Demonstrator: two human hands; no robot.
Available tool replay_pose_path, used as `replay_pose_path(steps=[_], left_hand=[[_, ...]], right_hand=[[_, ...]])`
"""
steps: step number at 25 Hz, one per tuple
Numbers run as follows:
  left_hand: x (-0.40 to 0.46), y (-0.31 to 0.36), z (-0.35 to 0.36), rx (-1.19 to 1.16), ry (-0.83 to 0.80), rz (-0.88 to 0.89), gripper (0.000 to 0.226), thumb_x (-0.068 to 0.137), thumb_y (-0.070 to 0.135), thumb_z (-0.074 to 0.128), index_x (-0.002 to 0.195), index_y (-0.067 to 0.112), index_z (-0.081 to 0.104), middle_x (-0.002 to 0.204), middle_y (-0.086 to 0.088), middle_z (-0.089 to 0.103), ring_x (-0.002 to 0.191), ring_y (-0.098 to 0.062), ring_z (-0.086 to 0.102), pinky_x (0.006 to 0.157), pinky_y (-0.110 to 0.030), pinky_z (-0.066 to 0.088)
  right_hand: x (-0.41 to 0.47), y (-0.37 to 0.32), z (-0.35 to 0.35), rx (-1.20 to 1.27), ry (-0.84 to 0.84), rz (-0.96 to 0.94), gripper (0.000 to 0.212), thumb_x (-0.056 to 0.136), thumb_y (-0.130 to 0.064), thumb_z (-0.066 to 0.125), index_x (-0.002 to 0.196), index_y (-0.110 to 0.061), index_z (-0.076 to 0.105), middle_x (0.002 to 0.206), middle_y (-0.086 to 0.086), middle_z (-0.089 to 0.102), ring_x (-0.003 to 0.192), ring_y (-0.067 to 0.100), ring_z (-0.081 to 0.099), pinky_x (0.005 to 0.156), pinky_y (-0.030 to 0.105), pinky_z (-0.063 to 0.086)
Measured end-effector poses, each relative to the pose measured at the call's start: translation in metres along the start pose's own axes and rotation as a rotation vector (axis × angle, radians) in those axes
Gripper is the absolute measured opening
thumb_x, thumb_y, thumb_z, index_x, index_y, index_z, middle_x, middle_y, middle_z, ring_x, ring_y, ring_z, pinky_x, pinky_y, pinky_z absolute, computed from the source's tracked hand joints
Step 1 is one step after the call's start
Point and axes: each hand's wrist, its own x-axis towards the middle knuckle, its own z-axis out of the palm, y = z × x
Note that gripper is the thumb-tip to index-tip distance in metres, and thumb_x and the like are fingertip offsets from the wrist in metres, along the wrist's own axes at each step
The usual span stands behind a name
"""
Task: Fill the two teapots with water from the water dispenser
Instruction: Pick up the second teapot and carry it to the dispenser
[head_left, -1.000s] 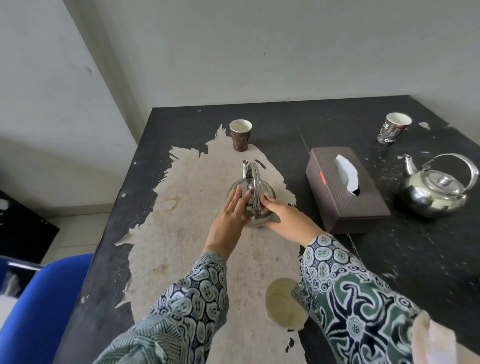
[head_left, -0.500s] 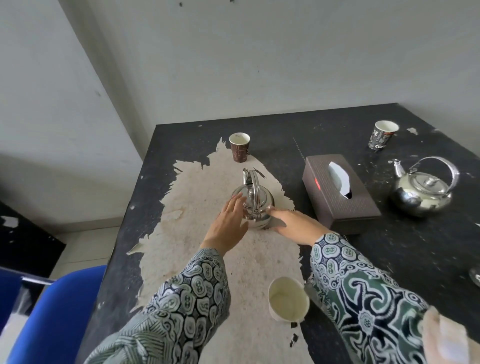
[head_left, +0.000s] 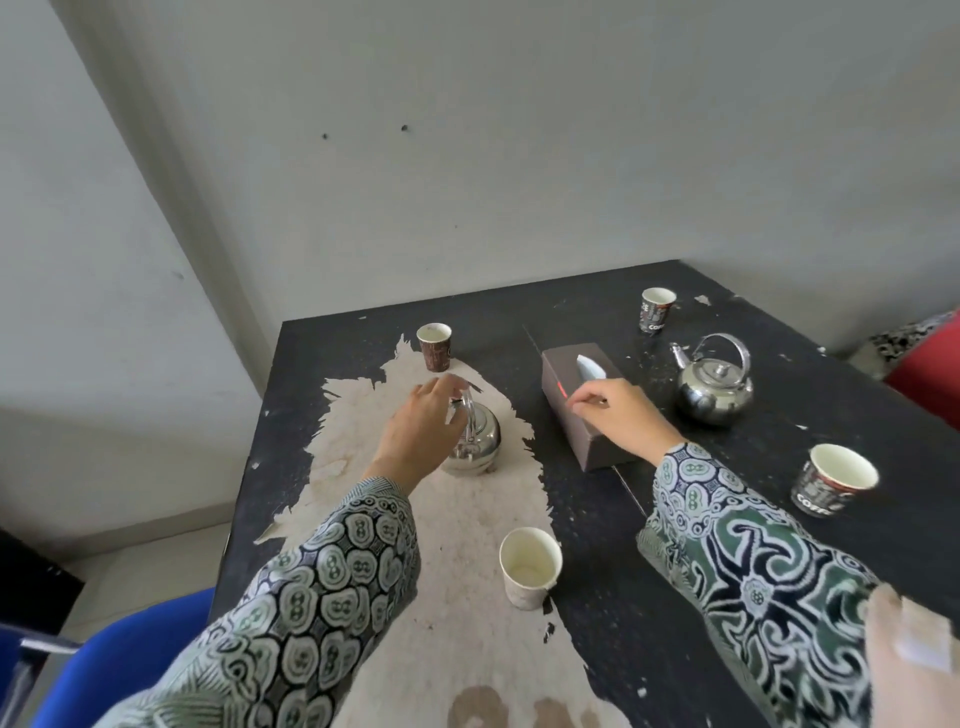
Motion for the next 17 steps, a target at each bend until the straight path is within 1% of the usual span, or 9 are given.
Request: replay_pose_path(steps=[2, 3, 6, 8, 11, 13, 15, 17], left_hand=[[-0.002, 0.026, -0.006, -0.005, 0.009, 0.043, 0.027, 0.09, 0.017, 0.049, 0.117, 0.015, 0.049, 0.117, -0.003, 0.06, 0.11, -0.021, 0.052, 0.087, -0.036, 0.044], [-0.002, 0.038, -0.006, -0.001, 0.011, 0.065, 0.027, 0.09, 0.018, 0.048, 0.117, 0.016, 0.049, 0.116, -0.002, 0.06, 0.108, -0.02, 0.053, 0.084, -0.035, 0.045], [0.0, 0.07, -0.001, 0.031, -0.001, 0.108, 0.027, 0.091, 0.022, 0.047, 0.117, 0.018, 0.048, 0.116, 0.001, 0.06, 0.107, -0.018, 0.054, 0.079, -0.037, 0.046], [0.003, 0.092, 0.01, 0.047, -0.018, 0.127, 0.027, 0.091, 0.024, 0.046, 0.117, 0.018, 0.048, 0.116, 0.001, 0.059, 0.108, -0.019, 0.053, 0.08, -0.038, 0.048], [0.017, 0.126, 0.037, 0.052, -0.011, 0.09, 0.028, 0.091, 0.026, 0.045, 0.118, 0.018, 0.049, 0.117, 0.001, 0.058, 0.107, -0.02, 0.052, 0.081, -0.043, 0.05], [0.028, 0.147, 0.058, 0.052, -0.007, 0.042, 0.028, 0.091, 0.026, 0.045, 0.118, 0.017, 0.048, 0.12, 0.0, 0.057, 0.106, -0.022, 0.052, 0.08, -0.043, 0.049], [0.036, 0.171, 0.088, 0.042, -0.023, -0.015, 0.029, 0.091, 0.025, 0.045, 0.118, 0.016, 0.048, 0.121, 0.0, 0.056, 0.108, -0.022, 0.051, 0.079, -0.04, 0.048], [0.046, 0.195, 0.119, 0.01, -0.043, -0.069, 0.028, 0.091, 0.024, 0.044, 0.118, 0.017, 0.048, 0.122, 0.001, 0.056, 0.111, -0.021, 0.049, 0.08, -0.038, 0.046]], right_hand=[[-0.01, 0.008, -0.022, 0.019, 0.054, -0.005, 0.015, 0.085, -0.021, 0.057, 0.079, -0.031, 0.066, 0.094, -0.002, 0.07, 0.089, 0.016, 0.063, 0.087, 0.04, 0.049], [-0.015, 0.014, -0.032, 0.033, 0.077, -0.004, 0.014, 0.084, -0.02, 0.058, 0.079, -0.029, 0.067, 0.092, -0.002, 0.07, 0.088, 0.014, 0.062, 0.087, 0.039, 0.049], [-0.029, 0.035, -0.067, 0.048, 0.129, 0.006, 0.012, 0.085, -0.014, 0.058, 0.087, -0.015, 0.069, 0.091, 0.0, 0.068, 0.086, 0.012, 0.059, 0.081, 0.027, 0.044], [-0.037, 0.055, -0.089, 0.058, 0.169, 0.026, 0.012, 0.085, -0.013, 0.059, 0.089, -0.011, 0.07, 0.091, 0.001, 0.067, 0.086, 0.013, 0.059, 0.078, 0.023, 0.039], [-0.029, 0.093, -0.121, 0.072, 0.229, 0.059, 0.011, 0.083, -0.014, 0.061, 0.087, -0.011, 0.07, 0.089, 0.001, 0.067, 0.084, 0.013, 0.058, 0.077, 0.022, 0.037], [-0.015, 0.118, -0.142, 0.094, 0.249, 0.07, 0.009, 0.081, -0.014, 0.062, 0.085, -0.011, 0.069, 0.091, 0.005, 0.068, 0.085, 0.016, 0.059, 0.077, 0.029, 0.044], [-0.002, 0.147, -0.162, 0.13, 0.242, 0.097, 0.008, 0.08, -0.015, 0.062, 0.084, -0.012, 0.069, 0.089, 0.008, 0.069, 0.087, 0.022, 0.062, 0.083, 0.042, 0.052], [0.011, 0.18, -0.178, 0.17, 0.24, 0.139, 0.007, 0.08, -0.015, 0.061, 0.083, -0.013, 0.068, 0.084, 0.009, 0.068, 0.086, 0.026, 0.064, 0.086, 0.049, 0.052]])
